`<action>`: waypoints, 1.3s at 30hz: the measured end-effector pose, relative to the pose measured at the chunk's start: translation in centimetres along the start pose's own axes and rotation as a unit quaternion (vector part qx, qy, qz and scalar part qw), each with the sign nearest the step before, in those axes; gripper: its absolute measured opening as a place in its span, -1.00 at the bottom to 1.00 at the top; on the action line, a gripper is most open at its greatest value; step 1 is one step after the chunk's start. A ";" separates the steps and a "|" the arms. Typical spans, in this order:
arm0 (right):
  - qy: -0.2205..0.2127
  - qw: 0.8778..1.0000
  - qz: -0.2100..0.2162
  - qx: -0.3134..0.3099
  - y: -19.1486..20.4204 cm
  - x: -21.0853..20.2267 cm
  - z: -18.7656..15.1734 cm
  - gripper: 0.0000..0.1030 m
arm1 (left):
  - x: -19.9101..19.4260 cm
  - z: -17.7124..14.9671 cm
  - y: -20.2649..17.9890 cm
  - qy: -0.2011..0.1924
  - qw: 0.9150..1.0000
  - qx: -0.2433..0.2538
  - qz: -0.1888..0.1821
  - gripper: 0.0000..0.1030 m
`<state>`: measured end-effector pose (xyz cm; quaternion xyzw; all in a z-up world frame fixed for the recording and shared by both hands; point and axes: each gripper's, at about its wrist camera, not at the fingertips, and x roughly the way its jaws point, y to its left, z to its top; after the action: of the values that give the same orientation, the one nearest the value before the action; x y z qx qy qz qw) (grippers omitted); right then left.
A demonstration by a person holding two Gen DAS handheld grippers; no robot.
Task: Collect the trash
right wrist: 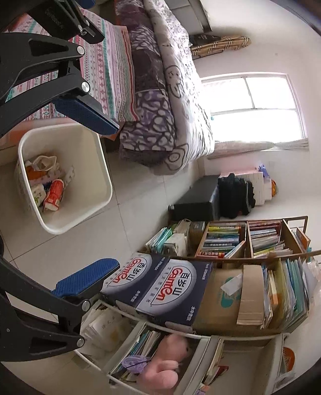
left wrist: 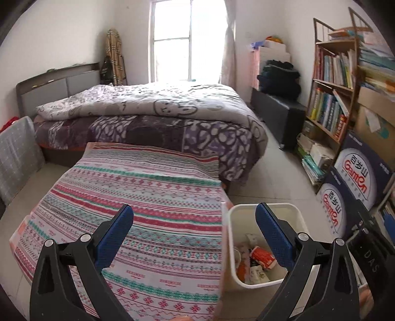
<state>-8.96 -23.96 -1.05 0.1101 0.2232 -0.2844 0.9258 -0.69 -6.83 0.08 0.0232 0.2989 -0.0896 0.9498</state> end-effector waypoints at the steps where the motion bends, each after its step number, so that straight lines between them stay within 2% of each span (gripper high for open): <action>1: -0.002 1.000 -0.004 -0.001 -0.2 0.0 0.0 0.86 | 0.0 0.0 -0.4 0.000 1.000 0.002 -0.004 0.87; 15: 0.009 1.000 -0.017 0.015 -2.8 0.7 0.0 0.86 | 0.6 -0.7 -3.6 0.001 1.000 0.024 -0.016 0.87; 25: 0.010 1.000 -0.016 0.013 -2.8 0.9 0.0 0.86 | 0.8 -0.6 -3.4 0.000 1.000 0.024 -0.012 0.87; 39: 0.010 1.000 0.017 0.000 -1.7 1.2 -0.3 0.86 | 0.5 -0.7 -2.7 -0.011 1.000 0.020 -0.014 0.87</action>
<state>-9.15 -25.78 -2.01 0.1170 0.2304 -0.2677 0.9282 -1.17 -9.47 -0.81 0.0368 0.2868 -0.1086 0.9511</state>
